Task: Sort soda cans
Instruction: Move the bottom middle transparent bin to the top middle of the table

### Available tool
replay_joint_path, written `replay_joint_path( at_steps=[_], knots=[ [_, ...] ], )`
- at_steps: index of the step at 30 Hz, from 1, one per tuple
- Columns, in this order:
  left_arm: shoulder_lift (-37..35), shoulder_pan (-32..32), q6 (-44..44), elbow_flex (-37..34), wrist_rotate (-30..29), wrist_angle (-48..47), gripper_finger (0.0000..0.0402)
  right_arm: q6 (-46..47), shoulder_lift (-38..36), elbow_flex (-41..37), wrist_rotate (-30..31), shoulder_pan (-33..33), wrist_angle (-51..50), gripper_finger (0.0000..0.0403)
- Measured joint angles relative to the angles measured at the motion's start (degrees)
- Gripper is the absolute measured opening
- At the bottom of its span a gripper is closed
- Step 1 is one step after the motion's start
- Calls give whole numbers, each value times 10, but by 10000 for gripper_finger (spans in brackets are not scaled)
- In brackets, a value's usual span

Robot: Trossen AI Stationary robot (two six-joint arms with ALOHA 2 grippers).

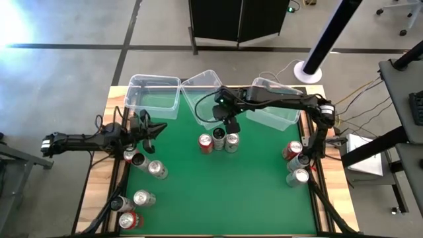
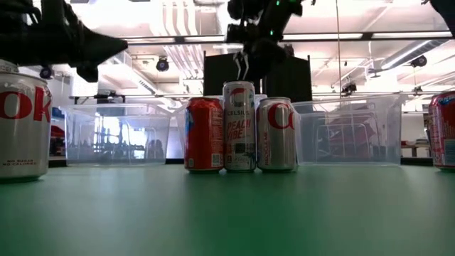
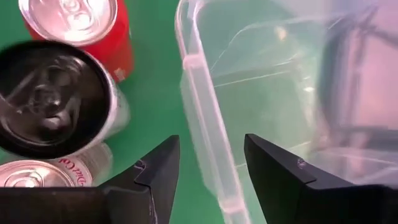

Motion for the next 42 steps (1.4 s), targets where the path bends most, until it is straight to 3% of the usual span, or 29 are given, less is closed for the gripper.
replay_joint_path(
  at_steps=[8,14,24,42],
  knots=[
    [18,0,-11,20,0,7,4,19,41,0,-15,-14,-2,108],
    [36,0,-35,20,-70,15,4,93,34,2,-13,-3,-38,23],
    [57,0,-31,20,-79,34,4,181,28,18,5,3,-39,29],
    [61,0,-31,20,-79,36,4,201,28,7,0,27,-39,28]
  ],
)
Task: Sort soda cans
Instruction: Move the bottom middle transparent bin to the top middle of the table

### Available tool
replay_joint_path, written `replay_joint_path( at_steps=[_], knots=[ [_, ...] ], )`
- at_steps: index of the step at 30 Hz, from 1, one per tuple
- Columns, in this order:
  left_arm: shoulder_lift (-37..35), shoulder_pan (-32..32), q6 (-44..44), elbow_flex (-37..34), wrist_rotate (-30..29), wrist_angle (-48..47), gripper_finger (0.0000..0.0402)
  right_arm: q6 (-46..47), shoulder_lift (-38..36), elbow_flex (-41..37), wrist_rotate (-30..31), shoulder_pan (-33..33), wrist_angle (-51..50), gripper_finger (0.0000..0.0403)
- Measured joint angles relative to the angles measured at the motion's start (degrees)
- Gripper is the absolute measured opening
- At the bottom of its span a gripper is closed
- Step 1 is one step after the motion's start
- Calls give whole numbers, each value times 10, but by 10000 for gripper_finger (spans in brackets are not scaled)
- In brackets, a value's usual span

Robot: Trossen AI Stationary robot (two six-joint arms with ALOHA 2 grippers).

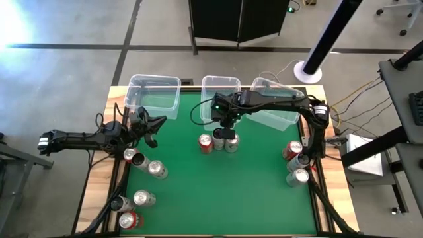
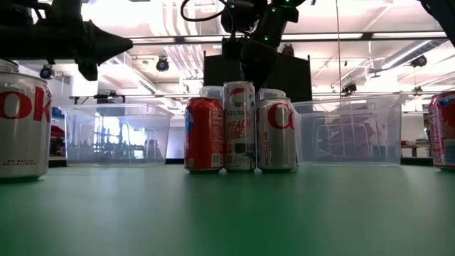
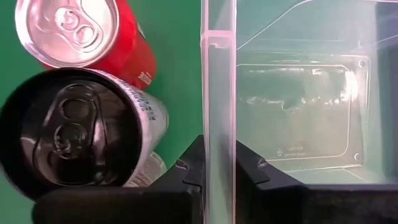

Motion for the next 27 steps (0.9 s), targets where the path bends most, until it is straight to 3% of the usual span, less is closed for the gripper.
replay_joint_path(
  at_steps=[22,27],
  knots=[
    [0,0,2,0,0,0,4,1,1,-9,-10,6,23,29],
    [0,0,2,0,0,0,4,15,1,-10,3,6,32,56]
  ],
)
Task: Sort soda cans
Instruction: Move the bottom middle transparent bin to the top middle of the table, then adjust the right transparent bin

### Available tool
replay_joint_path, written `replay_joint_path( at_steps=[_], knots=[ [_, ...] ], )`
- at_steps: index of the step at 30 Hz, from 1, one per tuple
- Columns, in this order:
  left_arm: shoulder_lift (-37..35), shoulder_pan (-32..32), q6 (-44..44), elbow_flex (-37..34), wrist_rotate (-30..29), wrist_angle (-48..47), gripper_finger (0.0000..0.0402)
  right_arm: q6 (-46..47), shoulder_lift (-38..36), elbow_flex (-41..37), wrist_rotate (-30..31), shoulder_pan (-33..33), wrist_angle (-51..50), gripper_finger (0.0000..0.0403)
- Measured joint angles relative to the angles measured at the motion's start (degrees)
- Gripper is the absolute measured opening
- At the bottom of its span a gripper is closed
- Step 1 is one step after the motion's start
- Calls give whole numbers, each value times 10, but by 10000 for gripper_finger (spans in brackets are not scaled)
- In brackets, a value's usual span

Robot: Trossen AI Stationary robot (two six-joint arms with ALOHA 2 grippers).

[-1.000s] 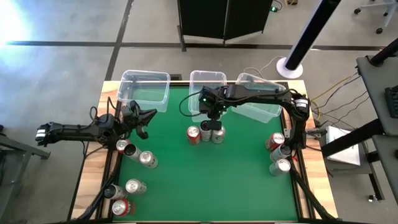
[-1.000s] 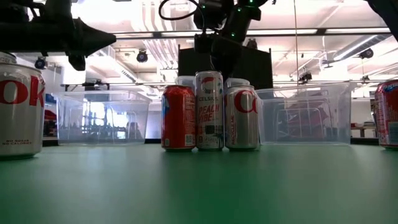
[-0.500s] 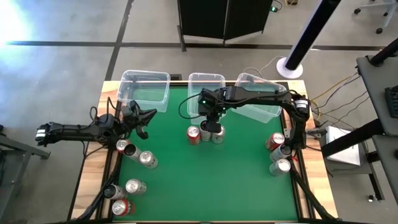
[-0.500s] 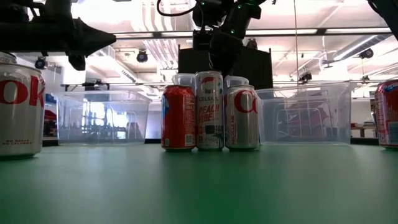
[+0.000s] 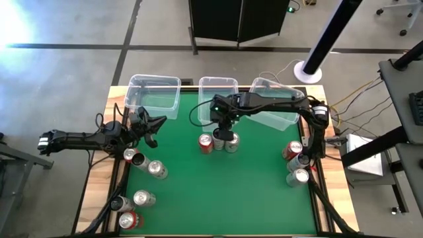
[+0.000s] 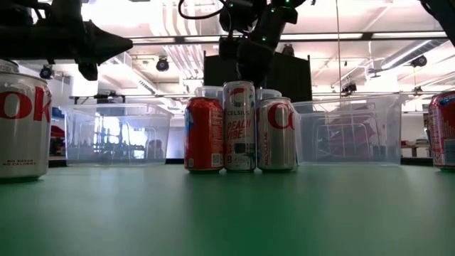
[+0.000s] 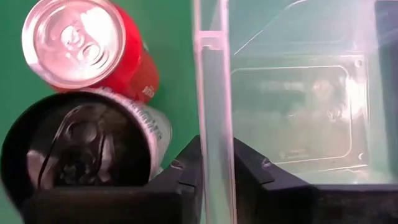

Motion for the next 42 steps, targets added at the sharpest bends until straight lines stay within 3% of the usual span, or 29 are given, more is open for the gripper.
replay_joint_path(
  at_steps=[7,12,32,42],
  knots=[
    [0,0,0,0,0,0,4,14,0,0,2,0,3,116],
    [0,0,0,0,0,3,4,21,0,0,3,0,23,135],
    [0,0,0,0,0,3,4,72,0,0,3,-1,74,68],
    [0,0,0,0,0,3,4,73,-66,-1,4,-7,53,145]
  ],
)
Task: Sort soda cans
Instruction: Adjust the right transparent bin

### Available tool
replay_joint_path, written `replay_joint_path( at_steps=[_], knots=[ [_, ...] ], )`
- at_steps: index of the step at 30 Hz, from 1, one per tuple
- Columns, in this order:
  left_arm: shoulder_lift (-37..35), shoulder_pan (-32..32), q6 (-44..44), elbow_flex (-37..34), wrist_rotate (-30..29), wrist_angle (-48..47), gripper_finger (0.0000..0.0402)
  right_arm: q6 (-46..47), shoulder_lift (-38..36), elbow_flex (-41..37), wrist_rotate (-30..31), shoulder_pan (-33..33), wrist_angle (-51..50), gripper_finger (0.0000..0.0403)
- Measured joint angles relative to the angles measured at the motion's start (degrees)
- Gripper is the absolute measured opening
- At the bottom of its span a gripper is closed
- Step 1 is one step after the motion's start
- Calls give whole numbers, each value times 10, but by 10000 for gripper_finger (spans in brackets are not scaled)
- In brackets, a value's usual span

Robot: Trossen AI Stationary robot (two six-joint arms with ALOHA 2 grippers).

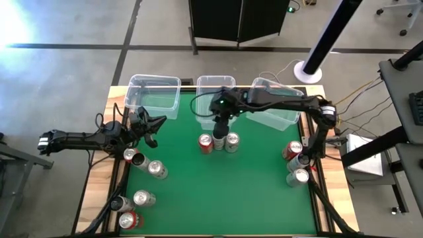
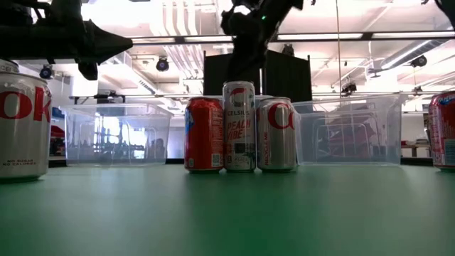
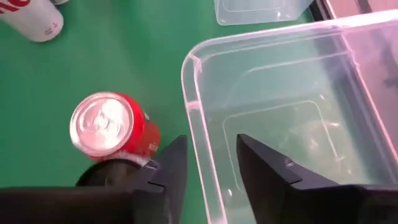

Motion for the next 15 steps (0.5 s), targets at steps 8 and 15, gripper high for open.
replay_joint_path(
  at_steps=[8,15],
  knots=[
    [3,0,0,0,4,-1,4,25,-98,-53,96,-34,-230,209],
    [15,0,0,0,6,0,4,94,-235,-213,137,-73,-233,221]
  ],
)
